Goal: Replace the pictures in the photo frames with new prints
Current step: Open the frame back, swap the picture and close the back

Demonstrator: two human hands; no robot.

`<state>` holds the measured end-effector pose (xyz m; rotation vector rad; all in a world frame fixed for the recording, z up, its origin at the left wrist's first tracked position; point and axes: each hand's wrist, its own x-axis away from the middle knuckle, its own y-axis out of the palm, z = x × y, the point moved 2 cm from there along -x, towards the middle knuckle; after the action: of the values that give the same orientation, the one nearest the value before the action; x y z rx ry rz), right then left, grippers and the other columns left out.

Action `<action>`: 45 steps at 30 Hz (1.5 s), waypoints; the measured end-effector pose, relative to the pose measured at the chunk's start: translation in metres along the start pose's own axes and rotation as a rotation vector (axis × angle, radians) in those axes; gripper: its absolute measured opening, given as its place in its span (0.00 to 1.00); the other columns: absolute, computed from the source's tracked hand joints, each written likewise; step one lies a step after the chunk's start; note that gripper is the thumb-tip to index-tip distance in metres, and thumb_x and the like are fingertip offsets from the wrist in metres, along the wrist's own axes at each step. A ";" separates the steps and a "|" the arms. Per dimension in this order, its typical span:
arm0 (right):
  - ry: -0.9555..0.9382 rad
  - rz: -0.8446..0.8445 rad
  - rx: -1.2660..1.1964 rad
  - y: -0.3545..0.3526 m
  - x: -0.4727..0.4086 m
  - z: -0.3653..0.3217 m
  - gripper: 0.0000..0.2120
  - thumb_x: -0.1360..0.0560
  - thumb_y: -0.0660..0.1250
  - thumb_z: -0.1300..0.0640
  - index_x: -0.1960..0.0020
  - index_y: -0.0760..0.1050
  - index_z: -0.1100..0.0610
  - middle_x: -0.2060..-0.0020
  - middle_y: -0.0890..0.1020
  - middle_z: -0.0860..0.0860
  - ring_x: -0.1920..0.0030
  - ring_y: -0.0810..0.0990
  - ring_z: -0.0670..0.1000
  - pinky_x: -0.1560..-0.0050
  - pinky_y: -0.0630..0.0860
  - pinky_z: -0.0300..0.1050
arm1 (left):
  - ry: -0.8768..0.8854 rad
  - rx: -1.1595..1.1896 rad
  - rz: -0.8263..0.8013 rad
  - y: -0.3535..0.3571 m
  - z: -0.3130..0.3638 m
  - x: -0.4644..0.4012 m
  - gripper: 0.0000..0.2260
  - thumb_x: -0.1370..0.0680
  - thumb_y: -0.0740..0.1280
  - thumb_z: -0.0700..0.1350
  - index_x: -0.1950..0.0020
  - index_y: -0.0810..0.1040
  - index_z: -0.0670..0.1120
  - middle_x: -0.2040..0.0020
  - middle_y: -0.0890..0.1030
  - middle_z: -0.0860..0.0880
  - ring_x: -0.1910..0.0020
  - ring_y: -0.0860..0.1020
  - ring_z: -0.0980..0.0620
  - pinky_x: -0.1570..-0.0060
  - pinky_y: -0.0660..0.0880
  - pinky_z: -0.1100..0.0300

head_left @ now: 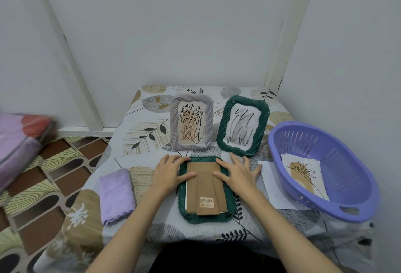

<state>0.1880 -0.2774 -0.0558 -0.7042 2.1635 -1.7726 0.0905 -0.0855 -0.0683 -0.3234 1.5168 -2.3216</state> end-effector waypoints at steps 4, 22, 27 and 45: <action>0.003 -0.007 -0.008 0.001 0.000 0.000 0.26 0.28 0.53 0.31 0.31 0.60 0.33 0.25 0.54 0.48 0.26 0.48 0.60 0.35 0.42 0.74 | 0.020 0.014 -0.070 -0.002 0.002 -0.006 0.26 0.29 0.64 0.64 0.33 0.67 0.59 0.32 0.67 0.50 0.31 0.60 0.45 0.32 0.61 0.50; 0.001 0.091 -0.180 0.013 0.005 0.004 0.26 0.28 0.52 0.31 0.30 0.56 0.32 0.27 0.62 0.42 0.26 0.54 0.52 0.34 0.43 0.71 | -0.001 -0.063 0.093 0.003 0.003 0.011 0.50 0.47 0.32 0.81 0.34 0.68 0.64 0.31 0.69 0.58 0.26 0.57 0.49 0.29 0.55 0.45; -0.024 0.067 -0.118 0.009 0.004 0.003 0.22 0.26 0.51 0.32 0.33 0.60 0.31 0.27 0.62 0.41 0.26 0.54 0.53 0.34 0.42 0.72 | 0.025 -0.053 0.087 0.001 0.007 0.011 0.38 0.38 0.46 0.77 0.36 0.70 0.61 0.32 0.72 0.57 0.26 0.59 0.49 0.30 0.56 0.46; -0.195 -0.107 -0.358 -0.003 0.066 0.032 0.15 0.29 0.67 0.41 0.43 0.73 0.33 0.28 0.61 0.42 0.27 0.54 0.52 0.29 0.51 0.60 | 0.106 -0.002 0.007 0.016 0.035 0.077 0.44 0.43 0.38 0.80 0.32 0.64 0.65 0.26 0.59 0.59 0.24 0.48 0.52 0.27 0.43 0.47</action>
<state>0.1482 -0.3386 -0.0528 -1.0450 2.3657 -1.3047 0.0359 -0.1516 -0.0691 -0.1982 1.5657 -2.3657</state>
